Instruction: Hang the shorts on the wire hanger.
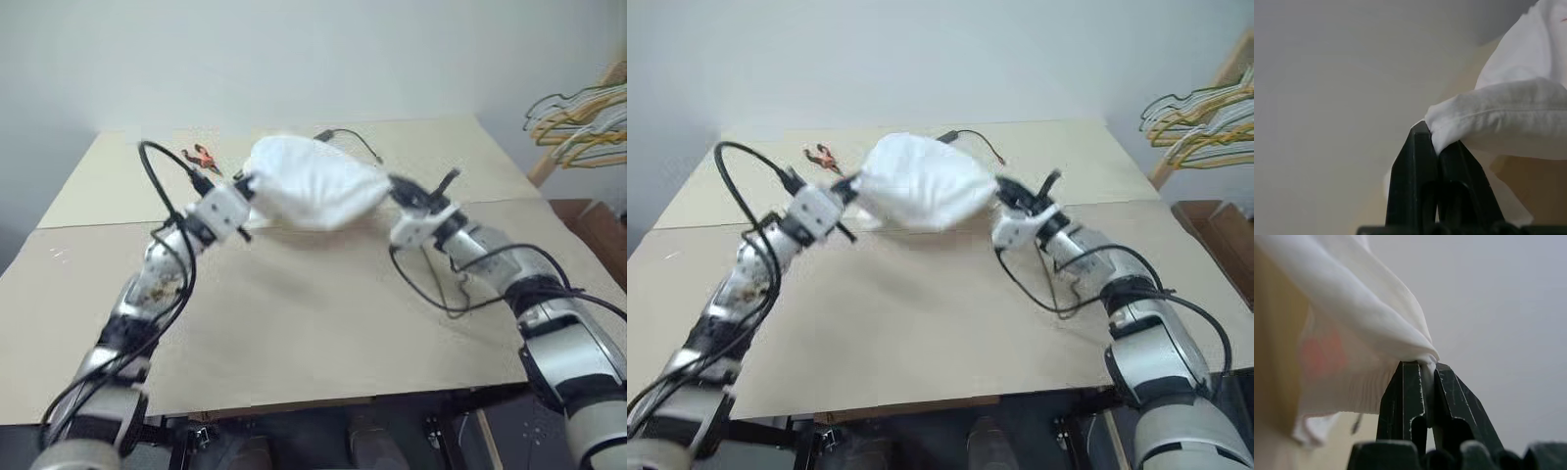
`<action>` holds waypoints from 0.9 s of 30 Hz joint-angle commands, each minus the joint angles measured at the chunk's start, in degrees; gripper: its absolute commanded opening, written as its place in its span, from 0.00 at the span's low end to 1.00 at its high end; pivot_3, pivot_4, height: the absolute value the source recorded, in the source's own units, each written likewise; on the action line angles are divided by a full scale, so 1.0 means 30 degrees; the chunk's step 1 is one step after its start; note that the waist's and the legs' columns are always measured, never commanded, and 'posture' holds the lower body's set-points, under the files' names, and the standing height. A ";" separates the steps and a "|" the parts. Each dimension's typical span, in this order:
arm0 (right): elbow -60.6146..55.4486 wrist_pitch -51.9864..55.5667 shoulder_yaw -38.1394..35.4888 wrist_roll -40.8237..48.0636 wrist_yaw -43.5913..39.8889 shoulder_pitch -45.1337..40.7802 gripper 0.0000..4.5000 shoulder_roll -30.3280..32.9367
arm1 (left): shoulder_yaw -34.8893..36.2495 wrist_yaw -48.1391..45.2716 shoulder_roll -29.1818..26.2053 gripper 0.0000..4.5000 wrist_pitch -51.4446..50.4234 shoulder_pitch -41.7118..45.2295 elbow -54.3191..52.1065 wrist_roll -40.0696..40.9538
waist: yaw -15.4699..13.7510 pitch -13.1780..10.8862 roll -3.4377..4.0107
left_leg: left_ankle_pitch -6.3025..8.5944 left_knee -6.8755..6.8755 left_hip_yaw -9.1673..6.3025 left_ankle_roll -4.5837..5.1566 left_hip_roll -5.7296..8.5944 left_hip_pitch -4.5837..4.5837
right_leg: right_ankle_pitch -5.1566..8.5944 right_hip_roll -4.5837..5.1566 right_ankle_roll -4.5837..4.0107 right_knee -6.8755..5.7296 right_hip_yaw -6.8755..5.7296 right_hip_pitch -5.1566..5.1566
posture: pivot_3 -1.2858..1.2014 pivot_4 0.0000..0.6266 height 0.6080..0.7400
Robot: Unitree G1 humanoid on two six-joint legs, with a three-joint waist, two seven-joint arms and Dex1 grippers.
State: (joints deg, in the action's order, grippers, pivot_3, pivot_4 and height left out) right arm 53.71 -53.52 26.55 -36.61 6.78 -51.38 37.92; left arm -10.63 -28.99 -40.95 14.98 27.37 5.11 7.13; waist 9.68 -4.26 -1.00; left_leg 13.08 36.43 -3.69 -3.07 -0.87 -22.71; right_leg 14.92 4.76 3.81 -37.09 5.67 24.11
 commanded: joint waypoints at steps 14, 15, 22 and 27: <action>-0.2852 -0.2285 0.0115 0.1716 -0.7964 0.3090 0.00 0.1697 | 0.3054 -1.1742 -0.9047 0.01 -0.6682 -0.9129 -1.0232 0.3883 | -0.0492 -0.0565 -0.0140 | 0.0132 0.0007 0.0022 0.0299 -0.0073 0.1124 | 0.0141 -0.0109 0.0102 0.0074 0.0026 -0.1106 | 0.51 0.12 1.00; -0.3081 -0.2226 0.0063 0.1627 -0.7957 0.3288 0.00 0.1830 | 0.3005 -1.1928 -0.9026 0.01 -0.6569 -0.9164 -1.0252 0.3701 | -0.0561 -0.0566 -0.0140 | 0.0133 0.0007 0.0023 0.0300 -0.0073 0.1115 | 0.0138 -0.0108 0.0091 0.0079 0.0027 -0.1104 | 0.51 0.13 1.00; -0.5669 -0.1847 -0.0674 0.2546 -0.8817 0.5648 0.00 0.3010 | 0.2225 -1.2301 -0.8036 0.01 -0.6775 -0.8992 -1.0799 0.2997 | -0.0904 -0.0581 -0.0147 | 0.0189 0.0006 0.0035 0.0390 -0.0071 0.1096 | 0.0138 -0.0103 0.0019 0.0097 0.0030 -0.1091 | 0.50 0.14 1.00; -0.8667 -0.1108 -0.1410 0.2778 -0.9459 0.7743 0.17 0.3666 | 0.1959 -1.3063 -0.7386 0.05 -0.4653 -0.9696 -0.9618 0.2069 | -0.0880 -0.0587 -0.0148 | 0.0242 0.0009 0.0045 0.0479 -0.0072 0.1098 | 0.0159 -0.0103 -0.0042 0.0097 0.0033 -0.1091 | 0.50 0.14 1.00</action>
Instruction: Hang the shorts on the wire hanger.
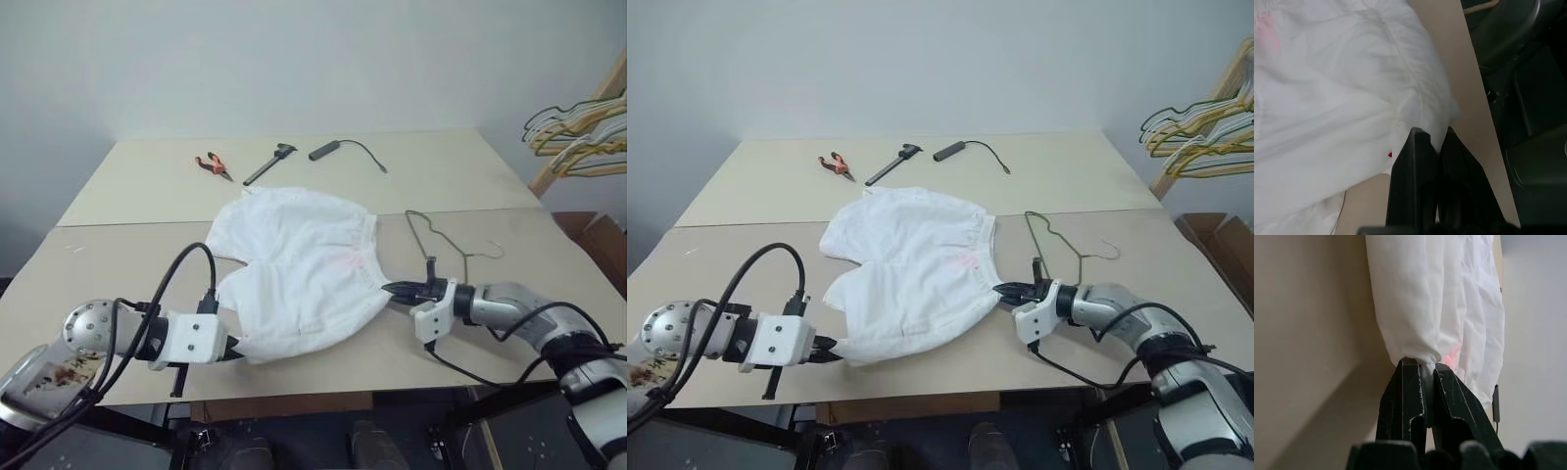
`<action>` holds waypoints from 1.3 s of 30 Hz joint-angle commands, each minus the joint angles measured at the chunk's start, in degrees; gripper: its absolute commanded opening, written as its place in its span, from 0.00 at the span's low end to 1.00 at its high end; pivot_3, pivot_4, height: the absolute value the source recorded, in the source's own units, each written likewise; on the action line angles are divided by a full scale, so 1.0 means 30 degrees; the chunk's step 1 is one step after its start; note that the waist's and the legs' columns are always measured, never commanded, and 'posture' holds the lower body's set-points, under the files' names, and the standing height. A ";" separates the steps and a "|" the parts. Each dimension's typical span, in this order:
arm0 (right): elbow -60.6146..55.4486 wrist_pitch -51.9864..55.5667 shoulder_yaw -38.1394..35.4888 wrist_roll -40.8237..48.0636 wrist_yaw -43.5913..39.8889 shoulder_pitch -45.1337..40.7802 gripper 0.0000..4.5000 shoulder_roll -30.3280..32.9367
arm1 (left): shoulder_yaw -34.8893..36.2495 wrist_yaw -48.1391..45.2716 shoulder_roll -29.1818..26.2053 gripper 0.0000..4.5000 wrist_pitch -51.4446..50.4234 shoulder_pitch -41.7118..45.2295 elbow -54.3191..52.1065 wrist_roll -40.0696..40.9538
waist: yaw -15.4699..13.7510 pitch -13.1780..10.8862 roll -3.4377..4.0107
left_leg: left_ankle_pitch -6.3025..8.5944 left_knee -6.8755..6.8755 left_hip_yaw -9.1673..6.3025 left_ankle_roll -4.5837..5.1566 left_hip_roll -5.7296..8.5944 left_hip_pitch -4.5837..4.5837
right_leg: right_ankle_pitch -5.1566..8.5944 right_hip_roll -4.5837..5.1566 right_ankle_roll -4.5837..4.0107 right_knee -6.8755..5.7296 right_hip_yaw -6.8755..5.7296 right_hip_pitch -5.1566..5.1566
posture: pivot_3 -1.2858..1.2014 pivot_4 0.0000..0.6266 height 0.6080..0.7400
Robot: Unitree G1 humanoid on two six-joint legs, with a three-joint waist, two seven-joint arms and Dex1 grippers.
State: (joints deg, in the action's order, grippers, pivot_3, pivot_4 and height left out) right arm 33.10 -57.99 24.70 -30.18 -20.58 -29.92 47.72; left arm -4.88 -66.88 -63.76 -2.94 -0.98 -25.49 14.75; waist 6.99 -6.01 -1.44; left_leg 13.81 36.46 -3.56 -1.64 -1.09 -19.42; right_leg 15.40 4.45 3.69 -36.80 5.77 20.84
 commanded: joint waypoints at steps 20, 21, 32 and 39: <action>-1.1420 2.1123 -0.8967 1.7031 -0.2350 0.7040 1.00 0.1435 | -0.0148 0.3829 0.9142 0.99 0.3455 0.0470 0.6509 0.0050 | -0.0941 -0.0169 -0.0008 | 0.0098 0.0134 0.0047 0.0158 -0.0025 -0.0007 | 0.0015 -0.0001 0.0041 0.0001 0.0016 -0.0060 | 0.50 0.17 1.00; -1.1506 2.2158 -0.9174 1.6736 -0.1985 0.6973 1.00 0.1284 | -0.0115 0.3975 0.9829 0.99 0.2979 0.0525 0.6336 0.0355 | -0.1164 -0.0193 -0.0009 | 0.0096 0.0176 0.0045 0.0155 -0.0020 -0.0014 | 0.0002 -0.0001 0.0091 0.0005 0.0012 -0.0056 | 0.49 0.17 1.00; -1.2650 3.2273 -1.0157 1.6021 0.0168 0.5934 1.00 0.0094 | 0.7154 0.1426 0.2473 0.99 -0.8253 0.4882 0.0649 1.2234 | -0.0916 -0.0292 0.0224 | 0.0163 0.0359 0.0078 0.0169 -0.0292 -0.0316 | -0.0009 -0.0303 0.0049 -0.0001 0.0034 0.0224 | 0.48 0.16 1.00; -1.2329 3.4312 -1.0038 1.5573 -0.0244 0.5593 1.00 -0.0192 | 0.6348 0.2235 0.1930 0.99 -1.0644 0.6537 -0.0701 1.3078 | -0.0431 -0.0293 0.0222 | 0.0168 0.0297 0.0082 0.0176 -0.0294 -0.0616 | -0.0092 -0.0320 -0.0104 0.0011 0.0057 0.0551 | 0.48 0.15 1.00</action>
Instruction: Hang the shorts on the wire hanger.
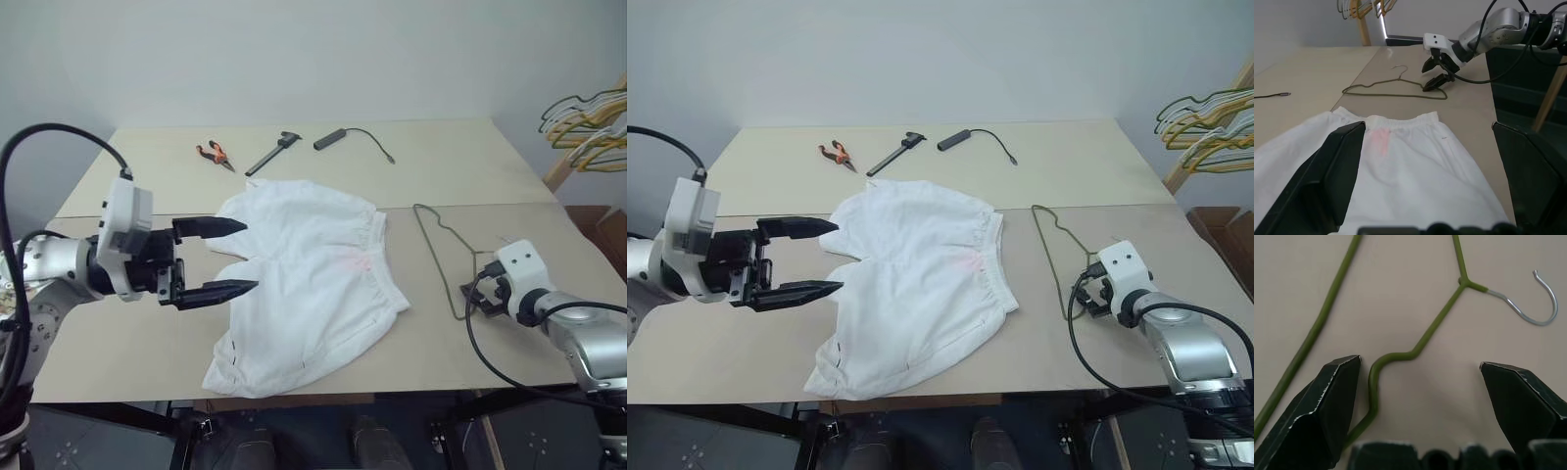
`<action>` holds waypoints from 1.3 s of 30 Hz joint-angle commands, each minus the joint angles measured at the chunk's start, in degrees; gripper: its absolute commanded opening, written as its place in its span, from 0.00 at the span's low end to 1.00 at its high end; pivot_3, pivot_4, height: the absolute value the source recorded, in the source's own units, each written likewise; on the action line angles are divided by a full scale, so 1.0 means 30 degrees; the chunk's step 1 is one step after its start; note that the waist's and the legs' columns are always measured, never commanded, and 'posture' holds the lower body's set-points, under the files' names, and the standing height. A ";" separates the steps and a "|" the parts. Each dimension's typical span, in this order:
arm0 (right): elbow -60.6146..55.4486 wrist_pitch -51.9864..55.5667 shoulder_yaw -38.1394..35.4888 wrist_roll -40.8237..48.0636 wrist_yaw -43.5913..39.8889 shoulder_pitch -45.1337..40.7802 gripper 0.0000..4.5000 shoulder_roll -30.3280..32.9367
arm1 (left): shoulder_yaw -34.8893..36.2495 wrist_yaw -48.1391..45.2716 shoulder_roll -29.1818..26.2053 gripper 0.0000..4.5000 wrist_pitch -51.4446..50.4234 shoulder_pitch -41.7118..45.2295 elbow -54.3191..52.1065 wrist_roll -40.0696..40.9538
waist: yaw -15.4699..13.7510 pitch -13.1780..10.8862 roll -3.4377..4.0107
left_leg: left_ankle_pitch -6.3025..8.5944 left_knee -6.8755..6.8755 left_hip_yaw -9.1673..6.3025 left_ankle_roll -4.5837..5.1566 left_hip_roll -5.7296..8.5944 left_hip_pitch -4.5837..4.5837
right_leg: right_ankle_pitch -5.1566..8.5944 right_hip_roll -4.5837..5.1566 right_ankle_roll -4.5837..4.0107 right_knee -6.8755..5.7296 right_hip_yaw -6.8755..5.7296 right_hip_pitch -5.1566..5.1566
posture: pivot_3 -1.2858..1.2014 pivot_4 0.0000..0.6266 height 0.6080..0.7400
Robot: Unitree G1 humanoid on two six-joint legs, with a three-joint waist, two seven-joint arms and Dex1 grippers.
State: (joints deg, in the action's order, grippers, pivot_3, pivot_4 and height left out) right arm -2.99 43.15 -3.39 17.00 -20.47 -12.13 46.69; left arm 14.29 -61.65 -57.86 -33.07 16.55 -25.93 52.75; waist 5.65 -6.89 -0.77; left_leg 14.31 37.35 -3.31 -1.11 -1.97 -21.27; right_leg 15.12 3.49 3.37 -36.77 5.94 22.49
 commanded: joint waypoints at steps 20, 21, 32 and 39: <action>-0.1980 0.2743 -0.0775 -0.1729 0.0208 -0.1187 0.00 -0.0678 | -0.0643 0.2491 0.1460 1.00 -0.1787 0.1032 -0.1622 0.0272 | -0.0010 0.0001 -0.0056 | 0.0003 -0.0008 0.0003 0.0003 0.0001 0.0023 | 0.0032 -0.0002 0.0048 0.0017 -0.0001 -0.0021 | 0.48 0.14 1.00; -0.2121 0.1639 -0.0581 -0.2341 0.0367 -0.1081 0.00 -0.0477 | -0.0745 0.2553 0.1585 1.00 -0.1748 0.1063 -0.1531 0.0142 | -0.0003 0.0001 -0.0056 | 0.0003 -0.0010 0.0004 0.0003 0.0001 0.0021 | 0.0029 -0.0001 0.0044 0.0015 -0.0001 -0.0016 | 0.48 0.14 1.00; 0.2042 -2.0611 0.3909 -1.6627 0.6866 -0.1580 0.00 0.5329 | -0.1410 0.5149 0.4258 1.00 -0.2116 0.3076 0.0758 -0.1345 | 0.0100 0.0002 -0.0057 | -0.0002 -0.0009 0.0050 -0.0008 0.0008 0.0004 | 0.0022 0.0008 0.0041 0.0008 0.0030 0.0029 | 0.47 0.13 1.00; 0.5737 -2.7069 0.5184 -2.2795 1.4791 -0.5164 0.00 0.6572 | -0.1992 0.3475 0.2669 1.00 -0.2984 0.4415 0.3181 -0.2236 | 0.0616 0.0004 -0.0058 | -0.0029 -0.0051 0.0100 -0.0051 0.0019 -0.0021 | 0.0001 0.0007 0.0004 -0.0019 0.0120 0.0137 | 0.47 0.12 1.00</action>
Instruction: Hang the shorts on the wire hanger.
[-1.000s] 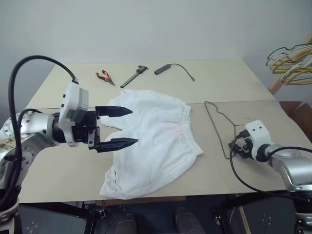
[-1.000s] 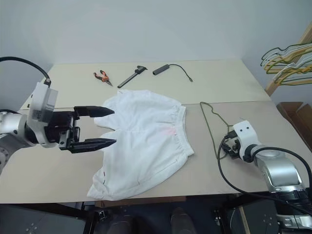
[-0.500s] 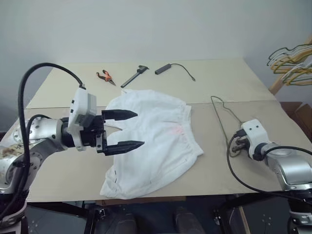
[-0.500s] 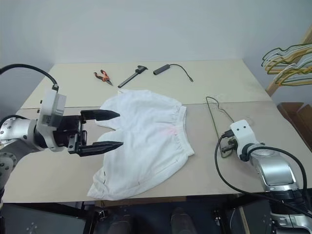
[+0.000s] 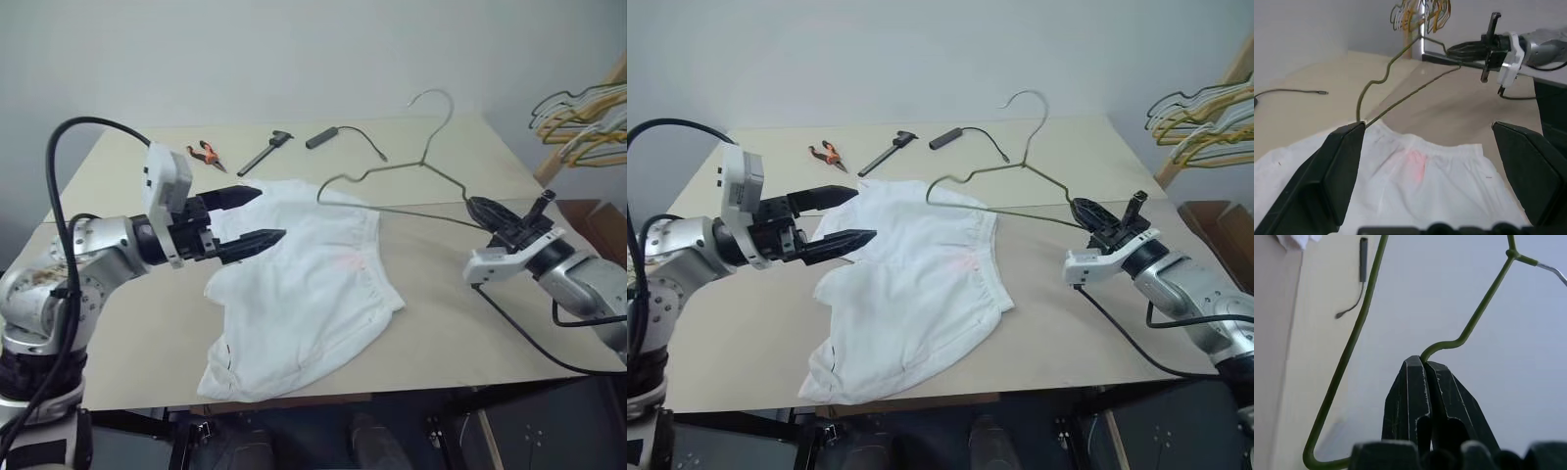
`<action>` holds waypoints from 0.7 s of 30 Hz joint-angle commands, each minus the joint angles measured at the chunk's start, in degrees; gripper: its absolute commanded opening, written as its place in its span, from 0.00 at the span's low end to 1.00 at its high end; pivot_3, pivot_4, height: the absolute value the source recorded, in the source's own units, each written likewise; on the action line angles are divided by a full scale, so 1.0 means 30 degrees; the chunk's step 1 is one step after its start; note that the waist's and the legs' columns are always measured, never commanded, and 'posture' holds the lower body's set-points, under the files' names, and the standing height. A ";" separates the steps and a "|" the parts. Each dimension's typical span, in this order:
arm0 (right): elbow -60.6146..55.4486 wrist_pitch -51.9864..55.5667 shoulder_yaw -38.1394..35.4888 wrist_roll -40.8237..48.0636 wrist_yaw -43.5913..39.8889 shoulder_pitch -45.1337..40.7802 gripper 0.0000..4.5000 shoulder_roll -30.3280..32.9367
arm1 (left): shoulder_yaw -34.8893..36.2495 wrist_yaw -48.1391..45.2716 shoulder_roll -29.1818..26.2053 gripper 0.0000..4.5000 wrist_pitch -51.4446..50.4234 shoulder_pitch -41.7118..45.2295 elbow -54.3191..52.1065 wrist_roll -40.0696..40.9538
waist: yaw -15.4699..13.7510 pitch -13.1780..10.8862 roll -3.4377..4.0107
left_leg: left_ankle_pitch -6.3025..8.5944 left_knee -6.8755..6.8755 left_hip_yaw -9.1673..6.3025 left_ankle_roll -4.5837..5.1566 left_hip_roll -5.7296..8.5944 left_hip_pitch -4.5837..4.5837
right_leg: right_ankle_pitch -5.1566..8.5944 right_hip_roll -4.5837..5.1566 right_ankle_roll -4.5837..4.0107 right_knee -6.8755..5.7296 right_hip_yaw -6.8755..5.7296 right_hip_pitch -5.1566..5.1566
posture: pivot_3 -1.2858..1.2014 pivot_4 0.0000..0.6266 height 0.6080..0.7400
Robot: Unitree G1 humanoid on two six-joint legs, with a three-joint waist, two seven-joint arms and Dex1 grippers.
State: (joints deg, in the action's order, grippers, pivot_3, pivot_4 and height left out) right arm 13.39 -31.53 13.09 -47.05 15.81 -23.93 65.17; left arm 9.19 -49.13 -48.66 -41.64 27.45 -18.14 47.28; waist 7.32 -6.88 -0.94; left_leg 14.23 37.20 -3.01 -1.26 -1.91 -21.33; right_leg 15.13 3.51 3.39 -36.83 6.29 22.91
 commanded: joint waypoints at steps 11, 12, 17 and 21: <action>-0.0127 -0.5256 -0.0630 -0.2585 0.4303 -0.3345 0.00 -0.0376 | -0.3325 -0.2488 0.0050 1.00 -0.1700 0.3166 0.1984 -0.1675 | 0.0768 0.0006 -0.0008 | -0.0008 0.0009 0.0015 -0.0011 0.0010 -0.0034 | -0.0006 0.0000 -0.0006 -0.0060 0.0047 0.0049 | 0.46 0.11 1.00; -0.0219 -0.5414 -0.0572 -0.2598 0.4089 -0.3429 0.00 -0.0431 | -0.3599 -0.2601 0.0242 1.00 -0.1820 0.3448 0.2202 -0.1779 | 0.0836 0.0006 -0.0008 | -0.0008 0.0012 0.0014 -0.0011 0.0012 -0.0033 | -0.0006 0.0000 -0.0006 -0.0065 0.0047 0.0046 | 0.46 0.11 1.00; -0.0367 -0.5845 -0.0311 -0.2686 0.3374 -0.3549 0.00 -0.0887 | -0.5188 -0.3445 0.0870 1.00 -0.2287 0.4783 0.2603 -0.2514 | 0.1167 0.0012 -0.0010 | -0.0008 0.0012 0.0015 -0.0010 0.0015 -0.0014 | -0.0007 -0.0001 -0.0004 -0.0071 0.0058 0.0033 | 0.46 0.11 1.00; -0.0505 -0.6003 -0.0479 -0.2570 0.2746 -0.3546 0.00 -0.1135 | -0.6728 -0.3648 0.0495 0.92 -0.2106 0.5069 0.2647 -0.4388 | 0.1525 0.0013 -0.0009 | -0.0008 0.0012 0.0018 -0.0009 0.0026 -0.0009 | -0.0007 -0.0002 -0.0001 -0.0088 0.0083 0.0035 | 0.46 0.11 1.00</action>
State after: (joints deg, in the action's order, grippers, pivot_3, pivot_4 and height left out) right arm 13.29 -48.89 13.18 -55.71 24.46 -33.38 61.44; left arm -10.43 -59.87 -46.11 -48.73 41.58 -10.07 36.71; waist 11.89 -6.84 -0.97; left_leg 14.20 37.23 -2.97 -1.29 -1.83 -21.35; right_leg 15.11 3.51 3.38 -37.09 6.54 23.01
